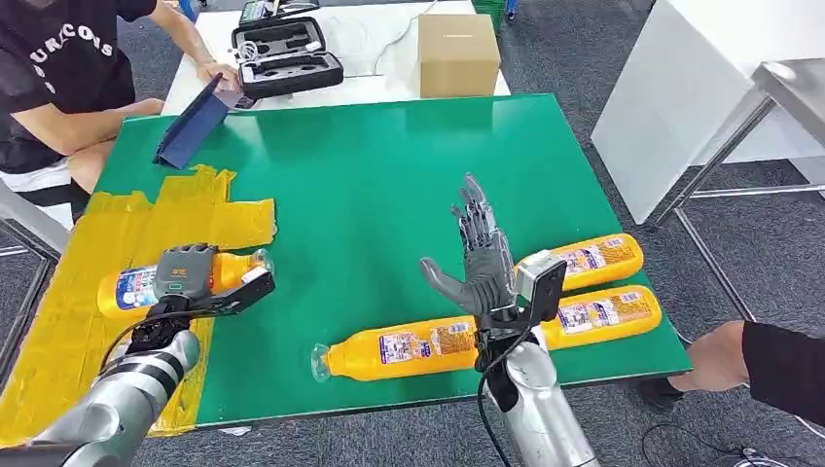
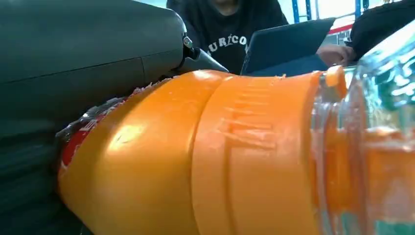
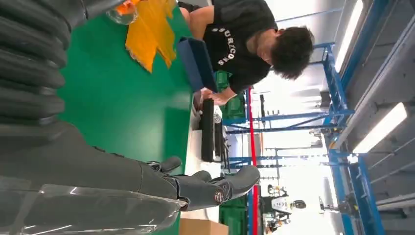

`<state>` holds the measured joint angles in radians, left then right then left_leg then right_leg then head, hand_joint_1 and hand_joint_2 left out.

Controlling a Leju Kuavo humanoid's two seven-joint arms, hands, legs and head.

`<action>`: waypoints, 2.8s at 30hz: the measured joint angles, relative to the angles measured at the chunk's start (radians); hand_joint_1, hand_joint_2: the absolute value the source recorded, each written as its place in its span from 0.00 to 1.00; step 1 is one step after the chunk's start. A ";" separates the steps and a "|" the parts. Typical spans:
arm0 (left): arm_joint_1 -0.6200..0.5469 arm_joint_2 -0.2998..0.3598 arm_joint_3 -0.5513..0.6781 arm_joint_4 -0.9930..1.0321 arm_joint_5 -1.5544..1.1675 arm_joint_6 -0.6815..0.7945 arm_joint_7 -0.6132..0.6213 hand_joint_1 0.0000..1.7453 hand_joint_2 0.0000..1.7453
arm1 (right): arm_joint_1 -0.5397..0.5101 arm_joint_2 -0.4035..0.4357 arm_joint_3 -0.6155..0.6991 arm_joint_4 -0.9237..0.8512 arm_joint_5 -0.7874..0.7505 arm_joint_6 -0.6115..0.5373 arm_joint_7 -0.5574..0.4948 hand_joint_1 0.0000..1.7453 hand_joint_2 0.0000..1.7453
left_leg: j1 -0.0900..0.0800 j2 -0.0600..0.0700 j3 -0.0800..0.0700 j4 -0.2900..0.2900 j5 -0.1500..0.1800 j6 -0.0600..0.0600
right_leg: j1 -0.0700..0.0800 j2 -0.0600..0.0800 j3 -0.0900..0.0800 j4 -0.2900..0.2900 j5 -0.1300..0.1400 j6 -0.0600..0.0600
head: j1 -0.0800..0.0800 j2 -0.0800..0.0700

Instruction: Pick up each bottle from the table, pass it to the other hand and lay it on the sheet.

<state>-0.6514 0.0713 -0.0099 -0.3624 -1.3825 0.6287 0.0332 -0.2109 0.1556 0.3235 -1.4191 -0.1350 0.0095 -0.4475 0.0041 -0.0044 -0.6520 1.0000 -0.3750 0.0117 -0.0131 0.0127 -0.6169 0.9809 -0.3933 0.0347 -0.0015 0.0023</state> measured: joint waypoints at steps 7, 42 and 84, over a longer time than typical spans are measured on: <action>-0.008 0.005 0.011 0.017 -0.010 -0.014 0.069 0.00 1.00 | -0.001 0.000 0.005 0.000 0.000 0.000 0.000 0.00 1.00 | 0.000 0.000 0.002 0.000 0.000 0.000 | 0.000 0.000 0.001 0.000 0.000 0.000 | 0.000 0.000; -0.037 0.005 0.142 0.029 0.096 -0.085 -0.065 0.00 1.00 | -0.012 0.000 0.005 0.003 0.002 -0.012 0.000 0.00 1.00 | 0.000 -0.001 0.002 0.000 0.001 -0.001 | 0.000 0.000 0.002 0.000 0.000 0.000 | 0.000 0.000; 0.272 -0.003 0.101 -0.780 1.142 -0.775 -0.467 0.00 1.00 | 0.018 -0.130 -0.106 -0.008 0.729 -0.277 0.174 0.00 1.00 | 0.000 0.000 -0.003 0.000 0.000 -0.002 | -0.001 0.003 -0.003 0.000 0.000 0.000 | 0.000 0.000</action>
<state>-0.3792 0.0683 0.0915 -1.1425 -0.2405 -0.1459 -0.4341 -0.1932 0.0257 0.2170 -1.4267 0.5935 -0.2670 -0.2733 0.0039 -0.0048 -0.6552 1.0002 -0.3752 0.0099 -0.0136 0.0153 -0.6199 0.9811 -0.3933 0.0348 -0.0012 0.0023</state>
